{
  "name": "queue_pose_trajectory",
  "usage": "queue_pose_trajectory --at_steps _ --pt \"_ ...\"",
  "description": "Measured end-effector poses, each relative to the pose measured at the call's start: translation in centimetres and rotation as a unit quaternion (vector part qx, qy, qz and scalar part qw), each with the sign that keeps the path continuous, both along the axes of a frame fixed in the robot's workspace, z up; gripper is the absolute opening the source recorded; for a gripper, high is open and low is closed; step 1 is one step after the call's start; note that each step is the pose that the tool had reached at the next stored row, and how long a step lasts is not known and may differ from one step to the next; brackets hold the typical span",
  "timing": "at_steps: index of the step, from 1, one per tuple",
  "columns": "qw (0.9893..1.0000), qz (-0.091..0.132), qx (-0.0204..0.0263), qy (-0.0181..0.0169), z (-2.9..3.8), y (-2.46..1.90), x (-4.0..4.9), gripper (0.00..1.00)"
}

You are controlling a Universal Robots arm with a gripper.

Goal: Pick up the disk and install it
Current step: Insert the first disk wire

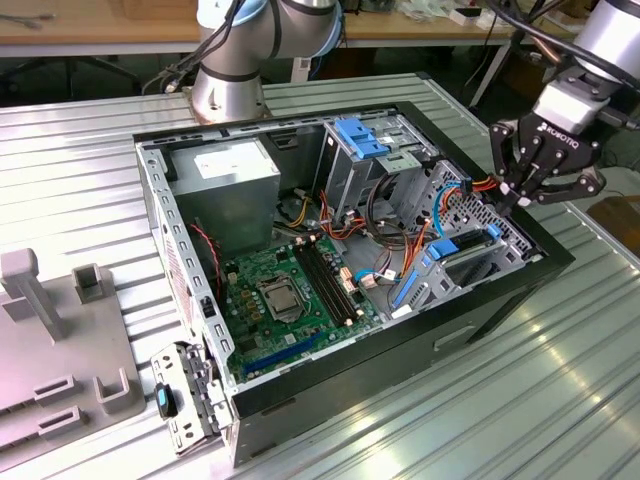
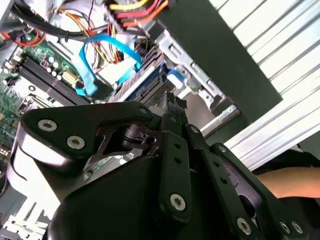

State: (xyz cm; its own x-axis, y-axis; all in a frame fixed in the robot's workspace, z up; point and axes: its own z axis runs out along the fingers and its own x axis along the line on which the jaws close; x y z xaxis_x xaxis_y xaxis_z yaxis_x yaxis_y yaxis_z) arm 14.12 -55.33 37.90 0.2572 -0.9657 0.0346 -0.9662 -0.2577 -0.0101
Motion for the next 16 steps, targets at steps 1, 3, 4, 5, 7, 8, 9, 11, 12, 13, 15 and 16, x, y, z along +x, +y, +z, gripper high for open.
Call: queue_pose_trajectory --at_steps 1,3,4,5,7,8,9,11,12,13,15,16 --pt "1.0 0.0 -0.0002 0.0 0.0 0.22 0.14 0.11" --pt "1.0 0.001 -0.0011 0.0 0.0 1.1 0.44 0.11" --pt "1.0 0.001 -0.0013 0.0 0.0 1.35 0.51 0.11" --pt "1.0 0.002 -0.0015 0.0 0.0 1.58 0.57 0.11" --pt "1.0 0.004 -0.0017 0.0 0.0 2.03 0.66 0.11" --pt "1.0 0.007 -0.0018 0.0 0.0 2.32 0.72 0.11" --pt "0.9999 0.014 -0.0018 0.0 0.0 2.4 0.73 0.11" --pt "0.9996 0.029 -0.0018 0.0 -0.01 2.42 0.73 0.11" --pt "0.9991 0.041 -0.0019 0.0 0.0 2.44 0.74 0.11" --pt "0.9987 0.051 -0.0019 -0.0001 -0.01 2.45 0.74 0.11" --pt "0.9984 0.056 -0.0028 -0.0001 -0.01 2.95 0.79 0.11" --pt "0.9984 0.056 -0.0045 0.0 0.0 3.5 0.85 0.11"
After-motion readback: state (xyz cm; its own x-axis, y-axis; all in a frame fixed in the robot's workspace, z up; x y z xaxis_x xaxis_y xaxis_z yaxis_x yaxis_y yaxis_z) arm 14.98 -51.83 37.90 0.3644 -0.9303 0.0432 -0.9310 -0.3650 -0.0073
